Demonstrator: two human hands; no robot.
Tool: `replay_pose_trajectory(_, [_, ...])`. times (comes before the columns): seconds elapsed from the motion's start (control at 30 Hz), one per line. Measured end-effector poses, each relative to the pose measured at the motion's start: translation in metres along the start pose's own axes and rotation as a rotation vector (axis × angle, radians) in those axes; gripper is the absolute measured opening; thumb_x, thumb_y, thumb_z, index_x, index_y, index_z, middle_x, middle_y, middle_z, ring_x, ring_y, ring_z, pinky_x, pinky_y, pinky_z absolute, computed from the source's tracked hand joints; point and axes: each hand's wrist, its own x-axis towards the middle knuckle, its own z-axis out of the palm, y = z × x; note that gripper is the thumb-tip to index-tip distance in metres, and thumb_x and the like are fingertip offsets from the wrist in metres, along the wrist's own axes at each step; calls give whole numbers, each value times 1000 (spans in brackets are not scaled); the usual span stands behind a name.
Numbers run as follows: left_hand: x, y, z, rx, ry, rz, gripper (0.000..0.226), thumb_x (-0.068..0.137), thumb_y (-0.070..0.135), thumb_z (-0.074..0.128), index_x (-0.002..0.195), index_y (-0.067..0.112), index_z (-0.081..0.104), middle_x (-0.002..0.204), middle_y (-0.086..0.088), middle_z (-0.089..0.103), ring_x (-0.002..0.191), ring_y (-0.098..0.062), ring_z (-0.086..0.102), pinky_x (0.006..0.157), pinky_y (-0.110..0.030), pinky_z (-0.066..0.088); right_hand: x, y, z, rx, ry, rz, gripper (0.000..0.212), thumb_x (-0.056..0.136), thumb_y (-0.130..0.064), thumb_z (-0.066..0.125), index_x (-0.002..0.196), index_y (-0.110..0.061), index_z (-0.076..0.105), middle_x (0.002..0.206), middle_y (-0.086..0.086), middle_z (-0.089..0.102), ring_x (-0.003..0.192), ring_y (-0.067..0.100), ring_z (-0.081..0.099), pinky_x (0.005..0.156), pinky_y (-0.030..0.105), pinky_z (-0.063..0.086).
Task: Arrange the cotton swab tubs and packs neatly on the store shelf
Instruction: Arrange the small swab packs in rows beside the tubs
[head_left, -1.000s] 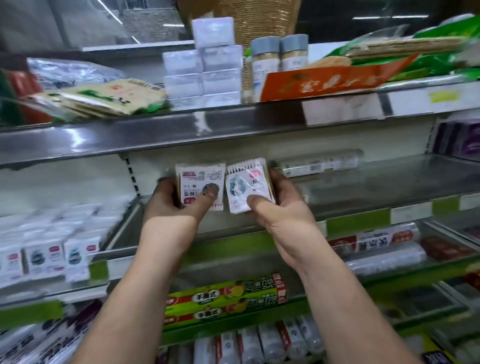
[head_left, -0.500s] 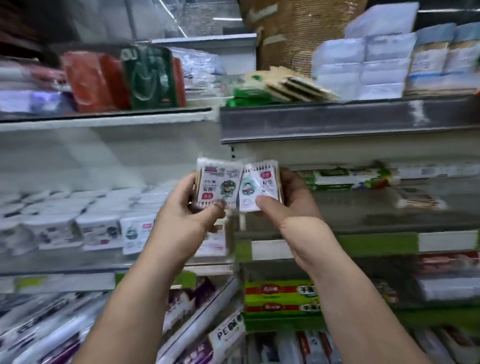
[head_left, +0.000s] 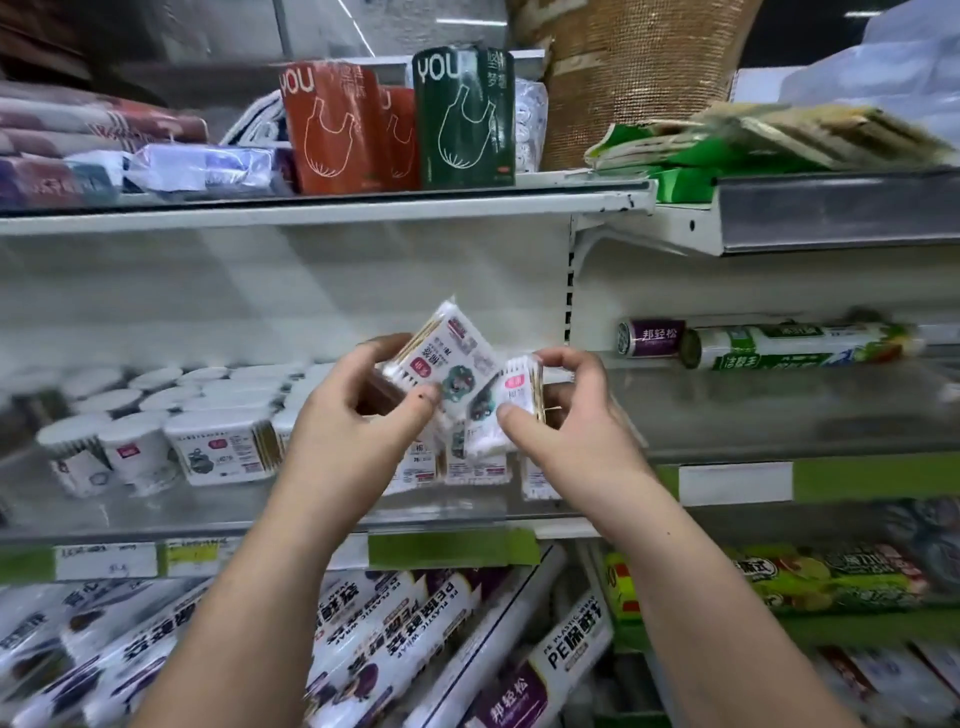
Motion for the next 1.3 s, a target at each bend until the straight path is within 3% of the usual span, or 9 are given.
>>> replay_pose_trajectory(0.17, [1, -10, -15, -41, -7, -55, 65, 84, 9, 65, 129, 47, 38, 93, -7, 61, 82, -28, 67, 71, -46, 59, 0, 4, 16, -188, 44, 40, 47, 84, -26, 65, 105, -43, 27, 97, -14, 63, 80, 15, 65, 73, 40, 56])
replay_pose_trajectory(0.27, [5, -19, -22, 100, 19, -34, 68, 80, 12, 70, 128, 40, 30, 95, -1, 54, 78, -13, 64, 67, -31, 53, 0, 3, 20, -260, 68, 27, 47, 86, -27, 67, 105, -40, 26, 96, -16, 61, 82, 14, 65, 76, 43, 56])
replay_pose_trajectory(0.47, [11, -30, -26, 412, -150, 42, 33, 80, 19, 73, 103, 37, 59, 105, 13, 66, 90, -2, 61, 77, -25, 50, 2, 5, 29, -307, 50, 0, 66, 83, -20, 76, 126, -44, 32, 111, -16, 58, 94, 14, 67, 81, 43, 58])
replay_pose_trajectory(0.63, [6, -41, -20, 561, -218, 65, 31, 90, 13, 63, 112, 35, 65, 104, 20, 57, 76, 12, 53, 60, -2, 41, -1, 10, 39, -537, 18, -44, 57, 87, -25, 71, 128, -43, 36, 130, -8, 57, 112, 18, 60, 92, 41, 53])
replay_pose_trajectory(0.73, [6, -46, -17, 672, -106, 130, 29, 89, 17, 65, 110, 36, 68, 118, 9, 55, 108, -10, 51, 93, -23, 43, -4, 8, 42, -722, 60, -105, 54, 89, -29, 69, 134, -36, 40, 135, -5, 48, 122, 22, 50, 96, 37, 46])
replay_pose_trajectory(0.83, [3, -44, -11, 818, -17, 181, 41, 86, 15, 66, 122, 34, 65, 121, -4, 51, 115, -26, 45, 91, -42, 45, -5, 6, 42, -840, 98, -106, 56, 90, -31, 68, 139, -31, 41, 133, 1, 39, 121, 25, 48, 93, 38, 47])
replay_pose_trajectory(0.97, [-6, -43, -1, 853, -8, 219, 61, 80, -3, 62, 131, 29, 55, 113, -6, 47, 97, -26, 53, 72, -39, 50, -6, 11, 43, -920, 0, -61, 64, 93, -29, 63, 148, -26, 29, 132, 6, 43, 113, 28, 57, 86, 37, 50])
replay_pose_trajectory(1.07, [-9, -46, 5, 813, -68, 195, 55, 82, -3, 61, 128, 27, 58, 117, -4, 49, 101, -24, 56, 84, -38, 54, -8, 11, 46, -871, -5, -76, 72, 95, -24, 59, 152, -32, 18, 134, 6, 46, 110, 27, 60, 83, 38, 51])
replay_pose_trajectory(1.3, [-12, -45, 8, 854, -147, 186, 51, 91, 15, 53, 140, 29, 49, 113, -3, 52, 101, -21, 55, 94, -36, 50, -6, 13, 48, -868, -83, -109, 54, 97, -23, 50, 147, -35, 34, 138, 6, 45, 114, 29, 58, 87, 37, 49])
